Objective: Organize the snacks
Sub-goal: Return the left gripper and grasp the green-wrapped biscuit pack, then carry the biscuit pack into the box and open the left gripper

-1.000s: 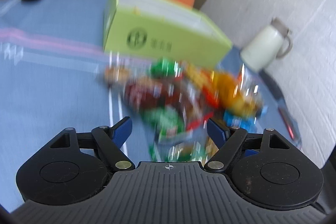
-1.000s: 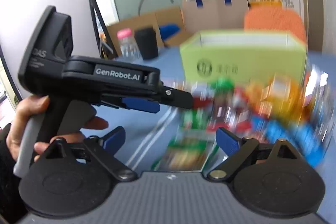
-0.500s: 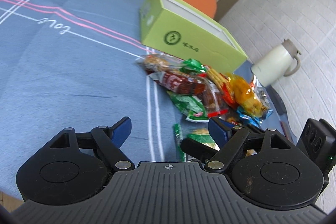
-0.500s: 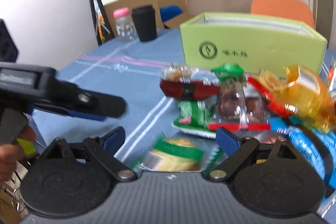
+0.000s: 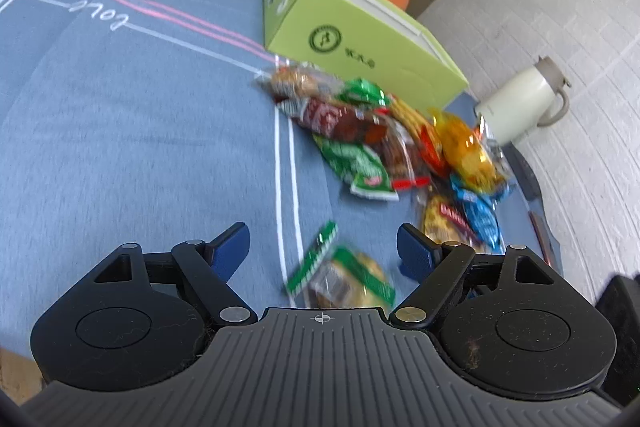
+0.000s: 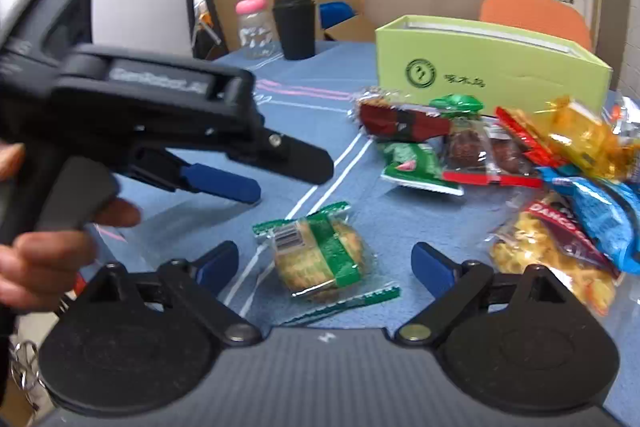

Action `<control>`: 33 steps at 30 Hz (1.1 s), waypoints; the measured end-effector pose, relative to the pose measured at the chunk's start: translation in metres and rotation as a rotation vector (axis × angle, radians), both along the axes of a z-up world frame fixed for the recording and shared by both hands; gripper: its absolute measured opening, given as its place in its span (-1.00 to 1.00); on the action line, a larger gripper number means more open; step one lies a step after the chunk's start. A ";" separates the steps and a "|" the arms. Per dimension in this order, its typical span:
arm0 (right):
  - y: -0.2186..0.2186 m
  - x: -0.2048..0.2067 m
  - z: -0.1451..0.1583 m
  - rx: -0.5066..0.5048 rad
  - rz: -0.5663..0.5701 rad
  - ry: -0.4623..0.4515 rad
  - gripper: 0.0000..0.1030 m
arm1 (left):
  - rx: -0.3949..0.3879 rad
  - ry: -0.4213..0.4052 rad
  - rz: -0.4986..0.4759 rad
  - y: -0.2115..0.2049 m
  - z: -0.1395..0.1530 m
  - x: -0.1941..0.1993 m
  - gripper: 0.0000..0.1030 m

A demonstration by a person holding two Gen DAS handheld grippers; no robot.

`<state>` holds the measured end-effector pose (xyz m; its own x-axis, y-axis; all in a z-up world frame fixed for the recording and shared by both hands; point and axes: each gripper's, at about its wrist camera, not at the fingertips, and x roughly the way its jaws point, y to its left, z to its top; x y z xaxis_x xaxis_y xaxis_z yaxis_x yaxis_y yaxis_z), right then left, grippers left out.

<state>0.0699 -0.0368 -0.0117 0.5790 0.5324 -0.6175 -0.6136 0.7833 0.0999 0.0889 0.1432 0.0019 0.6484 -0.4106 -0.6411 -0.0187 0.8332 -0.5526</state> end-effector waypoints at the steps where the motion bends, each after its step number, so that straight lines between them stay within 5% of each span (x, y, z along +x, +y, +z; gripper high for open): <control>1: 0.000 0.000 -0.003 -0.008 0.003 0.001 0.80 | -0.001 0.003 -0.004 -0.001 0.000 -0.005 0.32; 6: 0.009 -0.007 -0.011 -0.083 0.033 -0.068 0.80 | 0.001 0.034 -0.039 -0.012 -0.001 -0.022 0.29; 18: 0.013 -0.009 -0.009 -0.077 0.112 -0.055 0.81 | 0.019 0.011 -0.105 -0.032 -0.004 0.004 0.17; 33: 0.014 0.004 -0.012 -0.067 0.054 -0.074 0.79 | 0.108 -0.005 -0.101 -0.038 -0.003 0.012 0.10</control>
